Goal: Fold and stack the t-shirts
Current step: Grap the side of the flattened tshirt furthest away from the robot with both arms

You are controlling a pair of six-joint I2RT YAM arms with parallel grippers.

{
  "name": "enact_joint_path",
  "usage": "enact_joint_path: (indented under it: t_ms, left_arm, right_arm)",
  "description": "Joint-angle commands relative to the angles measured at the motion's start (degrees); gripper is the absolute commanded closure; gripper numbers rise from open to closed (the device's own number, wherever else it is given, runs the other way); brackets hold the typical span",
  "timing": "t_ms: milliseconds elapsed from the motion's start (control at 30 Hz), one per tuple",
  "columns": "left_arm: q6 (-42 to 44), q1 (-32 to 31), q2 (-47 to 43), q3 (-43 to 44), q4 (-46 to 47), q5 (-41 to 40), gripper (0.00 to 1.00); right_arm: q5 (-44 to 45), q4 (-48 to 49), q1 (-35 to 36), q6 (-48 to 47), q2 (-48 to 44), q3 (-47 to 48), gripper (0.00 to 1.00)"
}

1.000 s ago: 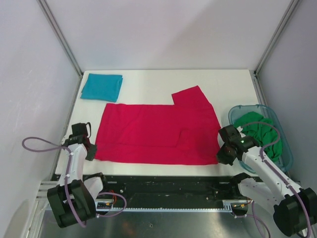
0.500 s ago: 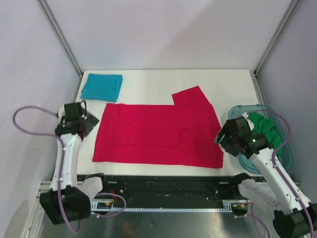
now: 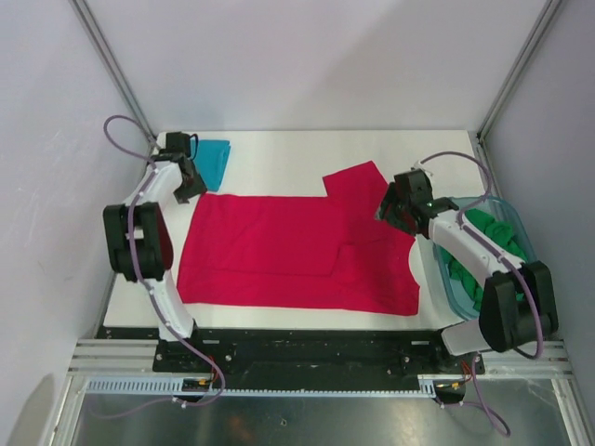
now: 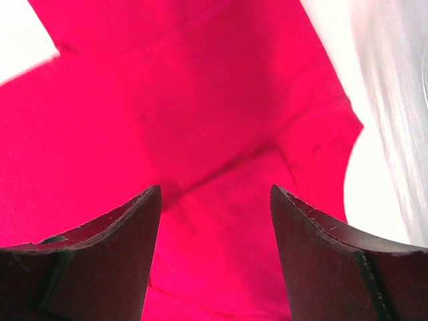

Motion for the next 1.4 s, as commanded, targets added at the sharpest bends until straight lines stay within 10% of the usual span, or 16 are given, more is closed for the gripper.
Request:
enact_joint_path:
  t_ms: [0,1367]
  left_arm:
    - [3.22,-0.26,7.39,9.83,1.81,0.99,0.53]
    - [-0.05,-2.52,23.42,23.07,1.91,-6.88,0.67]
  right_arm:
    - [-0.42,8.93,-1.41,-3.10,5.15,4.60,0.30]
    - [-5.95,12.15,-6.80,-6.84,20.84,11.25,0.32]
